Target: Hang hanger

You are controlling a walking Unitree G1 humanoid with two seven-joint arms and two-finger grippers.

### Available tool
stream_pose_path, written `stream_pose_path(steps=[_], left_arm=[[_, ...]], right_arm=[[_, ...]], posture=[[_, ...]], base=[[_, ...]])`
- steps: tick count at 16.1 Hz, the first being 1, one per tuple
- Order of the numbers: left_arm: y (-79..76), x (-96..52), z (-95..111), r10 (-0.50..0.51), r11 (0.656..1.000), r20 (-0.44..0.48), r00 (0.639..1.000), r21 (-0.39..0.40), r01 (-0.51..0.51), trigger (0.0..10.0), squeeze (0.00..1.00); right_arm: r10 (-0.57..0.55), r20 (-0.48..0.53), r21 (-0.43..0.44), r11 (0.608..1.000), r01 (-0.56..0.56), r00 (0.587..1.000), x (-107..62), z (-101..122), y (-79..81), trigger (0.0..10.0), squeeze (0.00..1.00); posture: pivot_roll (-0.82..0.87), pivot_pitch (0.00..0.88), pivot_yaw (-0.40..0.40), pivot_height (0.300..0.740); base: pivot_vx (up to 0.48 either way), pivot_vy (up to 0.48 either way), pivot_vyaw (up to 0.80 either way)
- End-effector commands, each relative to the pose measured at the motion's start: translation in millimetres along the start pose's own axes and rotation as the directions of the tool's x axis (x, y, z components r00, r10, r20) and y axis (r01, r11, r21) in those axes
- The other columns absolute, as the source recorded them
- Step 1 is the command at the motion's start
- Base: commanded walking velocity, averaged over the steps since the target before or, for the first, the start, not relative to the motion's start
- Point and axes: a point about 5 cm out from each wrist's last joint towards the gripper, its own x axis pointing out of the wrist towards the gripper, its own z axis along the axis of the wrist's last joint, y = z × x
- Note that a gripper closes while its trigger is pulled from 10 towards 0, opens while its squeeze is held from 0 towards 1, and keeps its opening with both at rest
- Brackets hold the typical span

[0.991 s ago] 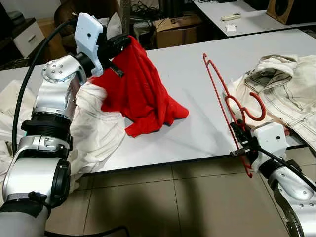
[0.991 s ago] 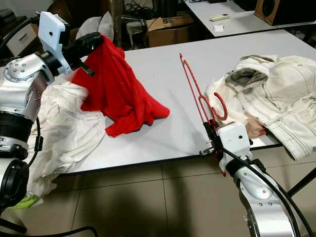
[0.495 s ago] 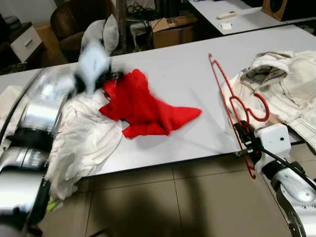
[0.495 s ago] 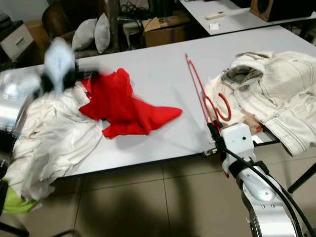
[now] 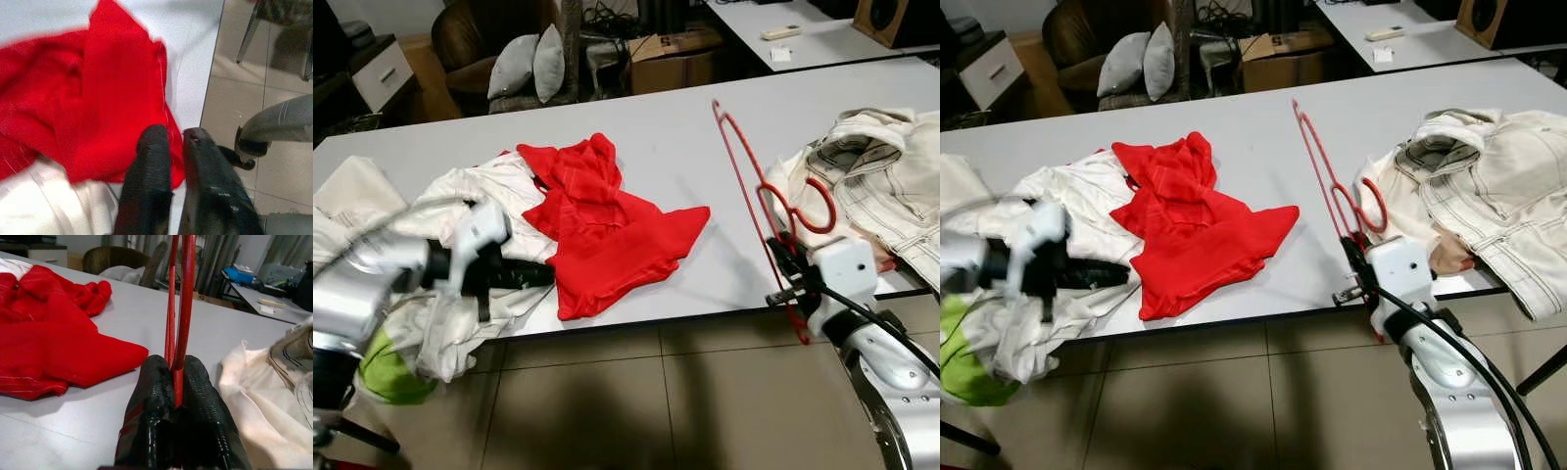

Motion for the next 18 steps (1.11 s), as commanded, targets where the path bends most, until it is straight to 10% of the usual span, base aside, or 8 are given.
stream_pose_path(steps=[1,4,8,11,12,13,18], left_arm=[[1.5,-9.9,7.9,0.014,1.0,0.009,1.0,-0.004,-0.014,10.0,1.0],[8.9,-3.8,10.3,0.113,0.994,0.019,0.993,-0.004,-0.113,10.0,1.0],[24.5,65.1,12.2,0.23,0.972,0.136,0.964,-0.087,-0.22,10.0,1.0],[28.3,88.2,8.2,0.224,0.966,0.172,0.959,-0.17,-0.196,10.0,1.0],[27.5,98.1,7.3,0.195,0.965,0.211,0.958,-0.216,-0.149,10.0,0.25],[27.6,103.3,5.9,0.196,0.965,0.21,0.958,-0.213,-0.151,10.0,0.0],[26.9,134.0,-9.9,0.208,0.955,0.119,0.971,-0.238,-0.175,10.0,0.0]], right_arm=[[0.015,0.007,0.001,1.0,-0.015,1.0,3.1,0.6,2.5,10.0,0.0],[0.022,0.009,0.005,1.0,-0.022,1.0,4.5,0.0,4.5,10.0,0.0],[0.029,0.017,0.007,1.0,-0.029,0.999,8.2,1.7,4.5,10.0,0.0],[0.02,0.014,0.006,1.0,-0.02,1.0,4.3,0.9,2.9,10.0,0.0],[0.015,0.008,0.004,1.0,-0.015,1.0,2.0,-0.2,2.6,10.0,0.0],[0.014,0.006,0.003,1.0,-0.014,1.0,0.8,-0.6,2.5,10.0,0.0],[0.015,-0.005,-0.007,1.0,-0.015,1.0,-1.8,-0.4,-1.4,10.0,0.0]], posture=[[-0.05,0.0,0.142,0.74],[-0.05,0.0,0.139,0.74],[-0.06,0.0,0.148,0.74],[-0.08,0.0,0.162,0.74],[-0.1,0.0,0.173,0.74],[-0.1,0.0,0.171,0.74],[-0.13,0.0,0.16,0.74]], base=[[0.0,0.0,0.0],[0.0,0.0,0.0],[0.0,0.0,0.0],[0.0,0.0,0.0],[0.0,0.0,0.0],[0.0,0.0,0.0],[0.0,0.0,0.0]])
